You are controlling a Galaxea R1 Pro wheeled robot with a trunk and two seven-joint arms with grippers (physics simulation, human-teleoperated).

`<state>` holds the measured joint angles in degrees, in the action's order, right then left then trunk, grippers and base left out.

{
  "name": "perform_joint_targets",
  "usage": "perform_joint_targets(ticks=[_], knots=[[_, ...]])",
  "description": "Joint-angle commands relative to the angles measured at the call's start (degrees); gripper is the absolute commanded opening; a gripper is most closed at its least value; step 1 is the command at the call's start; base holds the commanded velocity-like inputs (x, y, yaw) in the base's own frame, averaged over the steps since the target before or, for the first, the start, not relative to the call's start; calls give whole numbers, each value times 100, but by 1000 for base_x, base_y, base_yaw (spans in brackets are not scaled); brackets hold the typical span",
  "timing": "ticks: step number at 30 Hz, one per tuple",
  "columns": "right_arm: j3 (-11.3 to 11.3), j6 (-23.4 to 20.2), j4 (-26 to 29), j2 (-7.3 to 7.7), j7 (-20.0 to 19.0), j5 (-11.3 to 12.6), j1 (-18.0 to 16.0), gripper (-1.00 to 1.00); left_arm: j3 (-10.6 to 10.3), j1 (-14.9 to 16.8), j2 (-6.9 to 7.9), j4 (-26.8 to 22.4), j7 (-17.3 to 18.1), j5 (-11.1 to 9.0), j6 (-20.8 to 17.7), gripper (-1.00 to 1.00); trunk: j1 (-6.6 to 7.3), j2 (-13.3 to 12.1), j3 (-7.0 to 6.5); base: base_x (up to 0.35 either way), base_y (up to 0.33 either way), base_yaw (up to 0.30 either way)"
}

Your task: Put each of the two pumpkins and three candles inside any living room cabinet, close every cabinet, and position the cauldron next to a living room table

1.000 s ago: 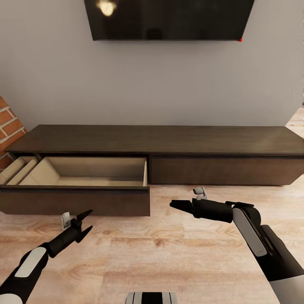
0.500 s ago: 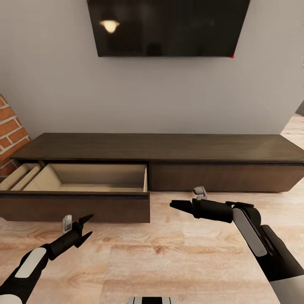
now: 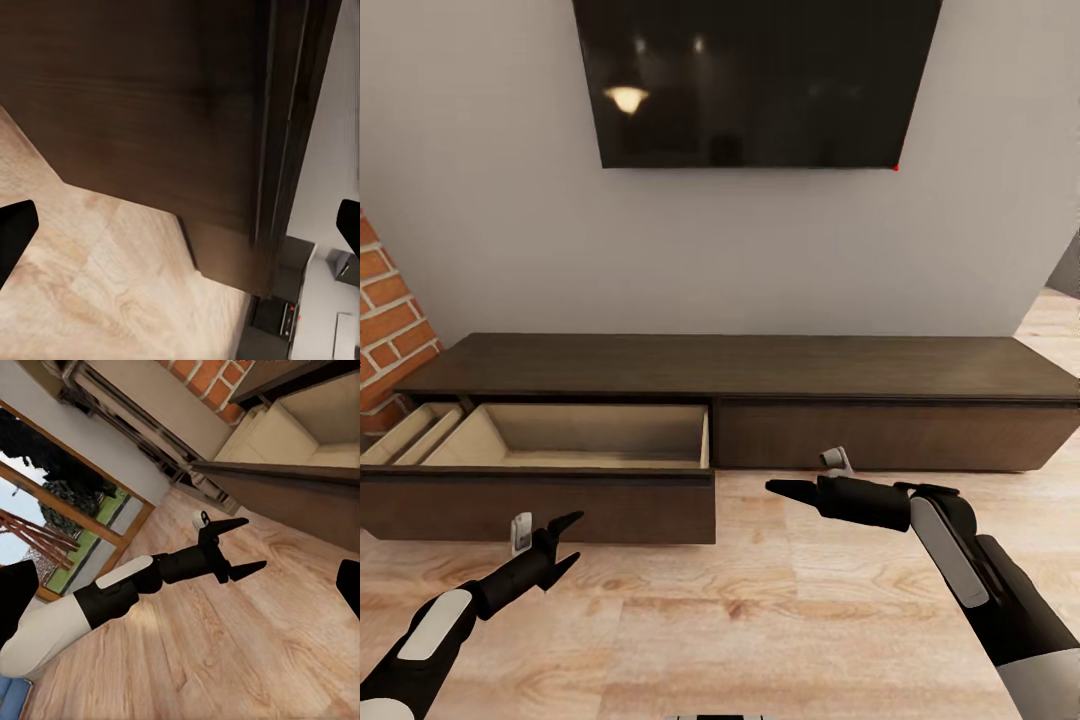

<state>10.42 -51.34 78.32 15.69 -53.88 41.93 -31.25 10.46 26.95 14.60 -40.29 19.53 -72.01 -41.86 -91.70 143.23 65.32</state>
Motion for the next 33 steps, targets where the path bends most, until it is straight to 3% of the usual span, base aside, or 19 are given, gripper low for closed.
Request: perform_joint_targets(ticks=[1, 16, 22, 26, 33], knots=[[4, -25, -12, 4, 1, 21, -4, 100, 17, 3, -2, 3, 7, -4, -41, 100, 11, -16, -16, 0, 0, 0], [-22, -43, -59, 4, 10, 51, -4, 100, 17, 3, -4, 110, 7, -24, -41, 100, 341, -617, -286, -54, 10, 0], [-19, -50, -54, 4, 9, 46, -4, 100, 17, 3, -4, 117, 8, -29, -53, 100, 473, -858, -393, -232, 30, 0], [-14, -62, -55, 4, -6, 44, -4, 100, 25, 3, -1, 117, 15, -32, -339, 100, 561, -1019, -465, -79, 8, 0], [-21, -154, -54, 4, -15, 43, -4, 100, 26, 3, -1, 117, 11, -33, -396, 100, 714, -1299, -591, -6, 1, 0]])
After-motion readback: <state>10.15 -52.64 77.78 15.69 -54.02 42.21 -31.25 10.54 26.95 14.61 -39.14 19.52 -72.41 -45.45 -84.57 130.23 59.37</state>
